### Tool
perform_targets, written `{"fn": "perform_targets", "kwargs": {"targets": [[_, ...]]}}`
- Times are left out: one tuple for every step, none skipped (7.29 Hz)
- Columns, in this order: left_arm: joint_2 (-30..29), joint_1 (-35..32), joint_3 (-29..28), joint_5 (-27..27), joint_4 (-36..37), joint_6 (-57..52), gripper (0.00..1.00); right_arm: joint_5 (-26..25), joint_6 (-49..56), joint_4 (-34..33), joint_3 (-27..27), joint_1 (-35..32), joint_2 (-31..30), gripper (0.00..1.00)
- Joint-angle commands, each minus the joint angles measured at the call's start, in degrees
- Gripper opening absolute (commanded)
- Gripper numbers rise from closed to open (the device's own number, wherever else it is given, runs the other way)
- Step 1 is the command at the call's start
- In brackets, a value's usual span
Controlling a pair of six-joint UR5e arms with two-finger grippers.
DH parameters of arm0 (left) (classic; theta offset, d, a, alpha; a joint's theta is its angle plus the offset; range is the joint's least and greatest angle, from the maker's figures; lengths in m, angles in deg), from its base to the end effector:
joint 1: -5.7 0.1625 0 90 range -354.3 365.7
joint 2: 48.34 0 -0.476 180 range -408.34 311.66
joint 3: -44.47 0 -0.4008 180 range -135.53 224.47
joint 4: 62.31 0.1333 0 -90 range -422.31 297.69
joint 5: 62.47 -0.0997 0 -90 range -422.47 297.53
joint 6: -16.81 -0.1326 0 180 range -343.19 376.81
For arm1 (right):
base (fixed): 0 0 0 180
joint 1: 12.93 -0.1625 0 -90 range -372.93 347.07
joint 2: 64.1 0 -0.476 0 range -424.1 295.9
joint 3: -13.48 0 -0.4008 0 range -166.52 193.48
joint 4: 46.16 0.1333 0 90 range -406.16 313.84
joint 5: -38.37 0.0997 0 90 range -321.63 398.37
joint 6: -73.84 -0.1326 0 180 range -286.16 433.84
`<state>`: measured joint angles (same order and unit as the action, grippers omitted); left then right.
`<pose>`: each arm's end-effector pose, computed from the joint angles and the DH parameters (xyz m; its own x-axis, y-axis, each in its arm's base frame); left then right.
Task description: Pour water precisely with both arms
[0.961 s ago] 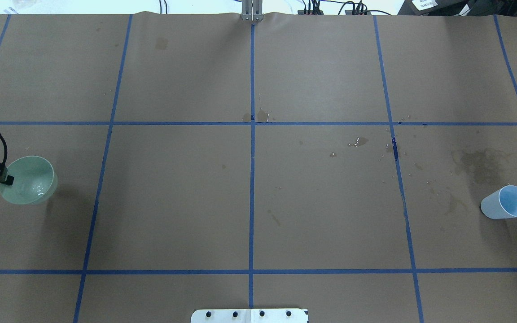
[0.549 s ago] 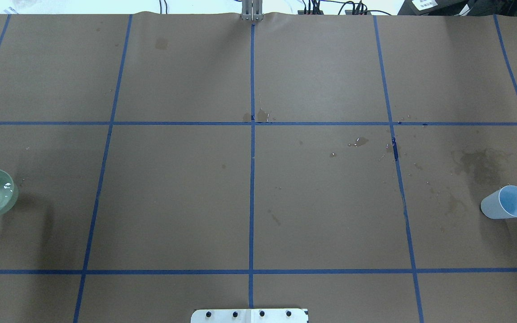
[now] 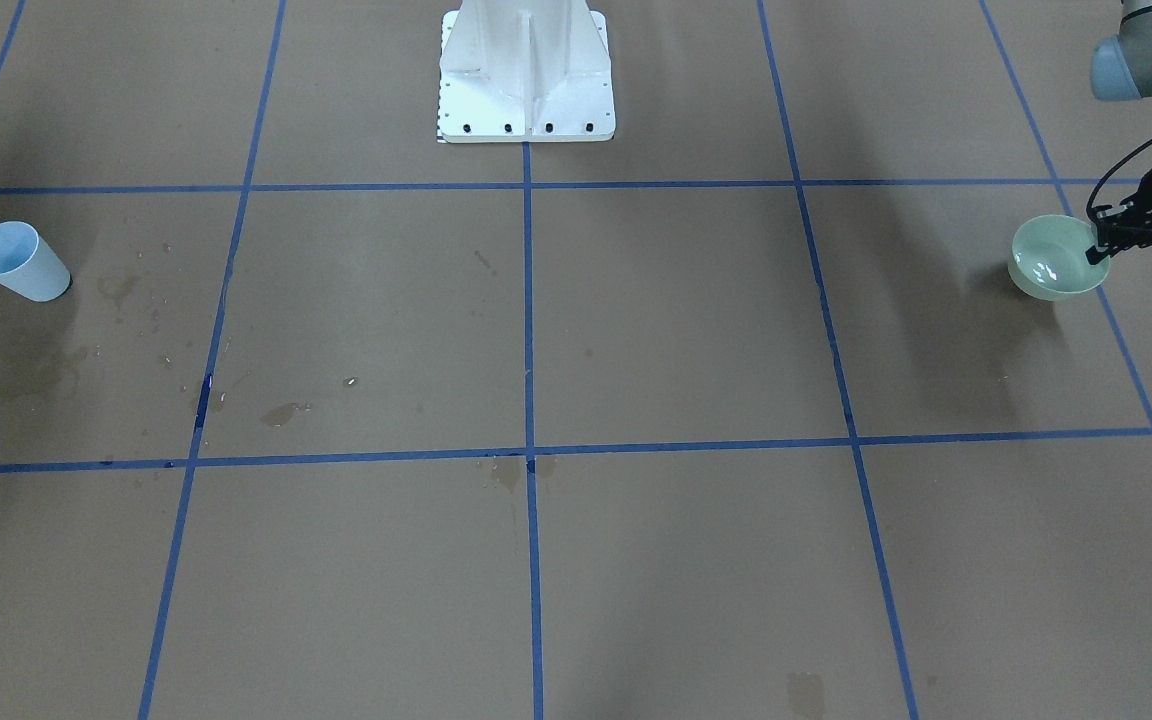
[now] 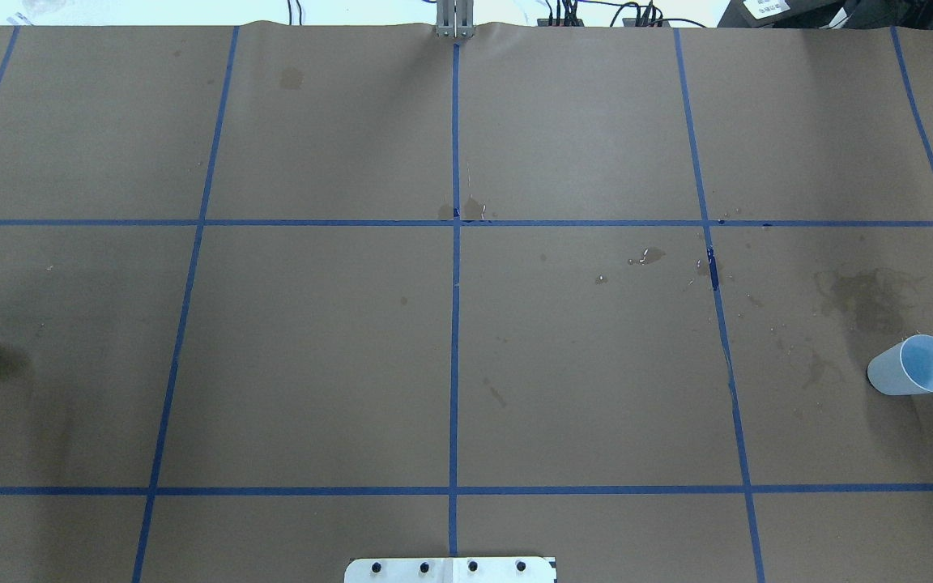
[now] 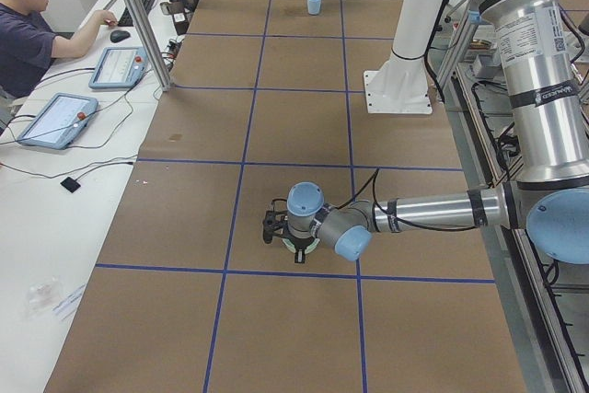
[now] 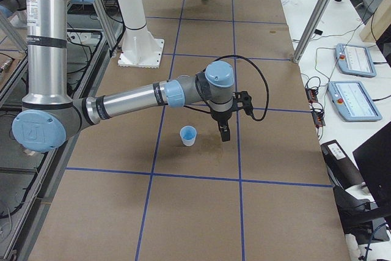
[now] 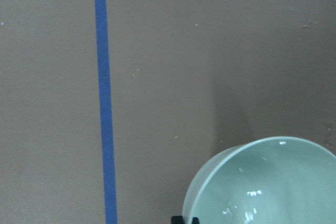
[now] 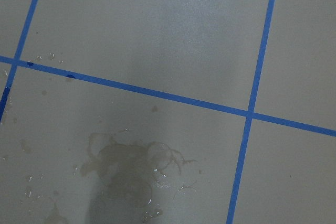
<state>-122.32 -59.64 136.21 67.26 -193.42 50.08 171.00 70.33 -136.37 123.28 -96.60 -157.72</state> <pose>0.1195 -0.3765 0.7649 0.6880 0.0426 -0.7245 0.0061 0.9979 0.0645 -0.0094 -0.4794 0.5922 0.7159 -0.2073 0.6667 0.0623 0.9701 0.2348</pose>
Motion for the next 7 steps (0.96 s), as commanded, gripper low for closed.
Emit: {"fn": "perform_targets", "kwargs": {"targets": [[-0.28, -0.05, -1.21, -0.09, -0.02, -0.04, 0.07, 0.00, 0.00, 0.03, -0.20, 0.09, 0.11, 0.99], [-0.37, -0.05, -1.39, -0.09, -0.02, 0.31, 0.07, 0.00, 0.00, 0.04, -0.29, 0.09, 0.20, 0.99], [-0.46, 0.03, -1.65, -0.09, -0.11, 0.13, 0.20, 0.00, 0.00, 0.04, -0.20, 0.00, 0.20, 0.99], [-0.46, 0.03, -1.92, -0.27, -0.11, -0.13, 0.46, 0.00, 0.00, -0.05, -0.11, 0.00, 0.11, 0.99], [-0.37, -0.05, -2.01, -0.36, -0.20, -0.13, 0.98, -0.09, 0.00, 0.03, -0.28, 0.09, 0.20, 0.99], [-0.29, -0.05, -1.75, -0.36, -0.89, -0.13, 1.00, 0.00, 0.00, 0.04, -0.20, 0.09, 0.28, 0.99], [-0.37, -0.66, -0.87, -0.01, -0.99, -0.13, 1.00, 0.00, 0.00, 0.04, -0.20, 0.09, 0.29, 0.99]]}}
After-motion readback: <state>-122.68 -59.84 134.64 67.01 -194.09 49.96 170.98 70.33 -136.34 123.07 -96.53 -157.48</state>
